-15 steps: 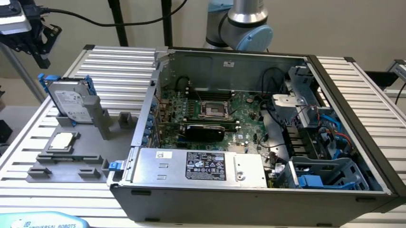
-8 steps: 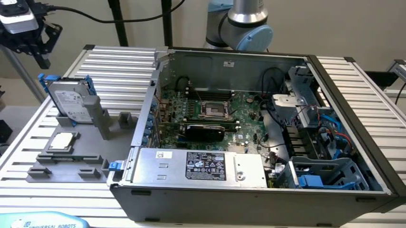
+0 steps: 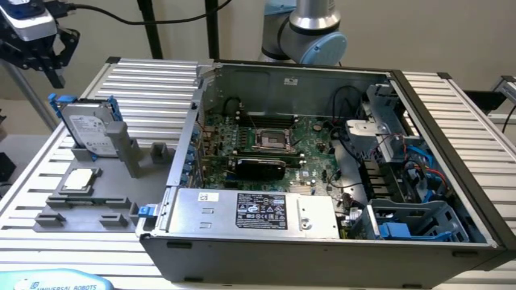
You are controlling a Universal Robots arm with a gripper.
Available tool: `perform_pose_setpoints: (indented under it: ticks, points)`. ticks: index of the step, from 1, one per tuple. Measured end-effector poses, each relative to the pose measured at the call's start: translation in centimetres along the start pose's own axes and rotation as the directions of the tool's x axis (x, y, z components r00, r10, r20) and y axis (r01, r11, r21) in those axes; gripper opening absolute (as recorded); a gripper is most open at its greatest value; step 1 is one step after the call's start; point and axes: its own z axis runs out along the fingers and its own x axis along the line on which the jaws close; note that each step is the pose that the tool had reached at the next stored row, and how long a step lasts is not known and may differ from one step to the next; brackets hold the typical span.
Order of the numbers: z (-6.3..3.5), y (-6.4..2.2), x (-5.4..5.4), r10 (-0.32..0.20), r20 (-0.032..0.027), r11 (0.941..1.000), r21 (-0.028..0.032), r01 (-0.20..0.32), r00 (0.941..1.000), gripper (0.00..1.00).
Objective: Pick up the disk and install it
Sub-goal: 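Pick up the disk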
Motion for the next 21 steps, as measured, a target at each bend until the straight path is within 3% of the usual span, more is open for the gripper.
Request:
perform_pose_setpoints:
  ticks: [6,11,16,21]
  points:
    - [0.05,0.02,0.00,-0.100,-0.0035,0.9950,0.0004,0.100,0.9950,0.11]
    - [0.11,0.03,-0.01,-0.189,-0.0070,0.9820,0.0002,0.189,0.9819,0.11]
    - [0.20,0.04,-0.01,-0.277,-0.0105,0.9609,-0.0003,0.277,0.9608,0.11]
    - [0.30,0.04,-0.02,-0.363,-0.0141,0.9316,-0.0011,0.363,0.9315,0.11]
